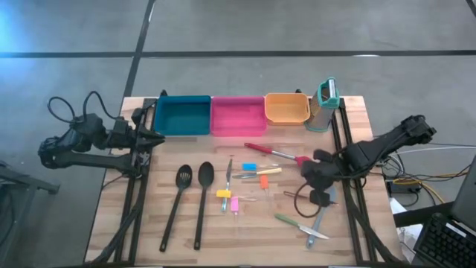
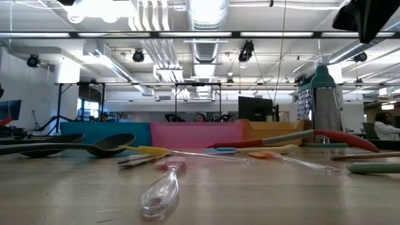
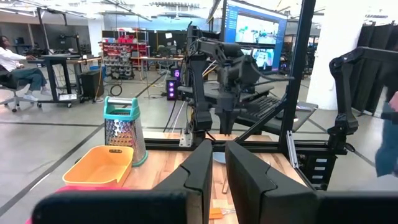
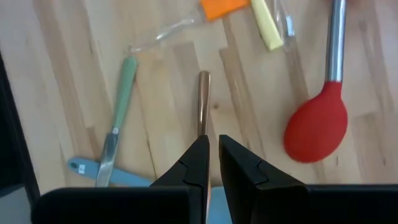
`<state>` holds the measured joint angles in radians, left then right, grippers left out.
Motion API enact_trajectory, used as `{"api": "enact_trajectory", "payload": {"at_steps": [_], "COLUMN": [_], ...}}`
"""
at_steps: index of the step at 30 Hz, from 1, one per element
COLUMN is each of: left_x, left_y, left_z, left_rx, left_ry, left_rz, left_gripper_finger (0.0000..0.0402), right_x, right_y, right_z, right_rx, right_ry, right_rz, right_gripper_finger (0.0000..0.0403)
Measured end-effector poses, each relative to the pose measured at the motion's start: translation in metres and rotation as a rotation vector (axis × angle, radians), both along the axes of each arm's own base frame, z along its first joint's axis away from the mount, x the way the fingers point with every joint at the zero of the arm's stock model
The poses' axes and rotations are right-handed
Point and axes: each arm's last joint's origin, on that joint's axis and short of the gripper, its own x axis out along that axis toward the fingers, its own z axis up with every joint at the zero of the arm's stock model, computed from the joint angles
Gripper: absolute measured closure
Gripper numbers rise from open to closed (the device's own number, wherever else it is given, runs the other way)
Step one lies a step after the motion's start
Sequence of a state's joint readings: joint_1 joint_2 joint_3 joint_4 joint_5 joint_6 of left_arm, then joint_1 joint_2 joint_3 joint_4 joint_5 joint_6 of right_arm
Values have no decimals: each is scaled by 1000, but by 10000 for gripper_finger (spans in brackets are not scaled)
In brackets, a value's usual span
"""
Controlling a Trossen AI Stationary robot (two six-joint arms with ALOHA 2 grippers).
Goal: Pick & Place Kitchen Items
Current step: Put the gold knife into the pink bin
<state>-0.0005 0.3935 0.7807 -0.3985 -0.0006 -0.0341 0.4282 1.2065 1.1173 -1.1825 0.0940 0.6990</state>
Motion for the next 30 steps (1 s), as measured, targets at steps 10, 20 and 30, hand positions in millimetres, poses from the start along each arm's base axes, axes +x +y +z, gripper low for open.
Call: {"api": "enact_trajectory", "payload": {"at_steps": [10,20,30], "left_x": [0,0,0], "left_y": [0,0,0], "left_z": [0,0,0], "left_rx": [0,0,0], "left_ry": [0,0,0], "left_rz": [0,0,0], "left_gripper_finger": [353,353,353], "right_x": [-1,0,-6], "right_y": [2,2,3], "right_z": [-27,-68,-98], "right_rx": [64,69,65], "right_ry": [76,49,122], "right_rz": [-70,-42,-16], "right_gripper_finger": [313,249,246]}}
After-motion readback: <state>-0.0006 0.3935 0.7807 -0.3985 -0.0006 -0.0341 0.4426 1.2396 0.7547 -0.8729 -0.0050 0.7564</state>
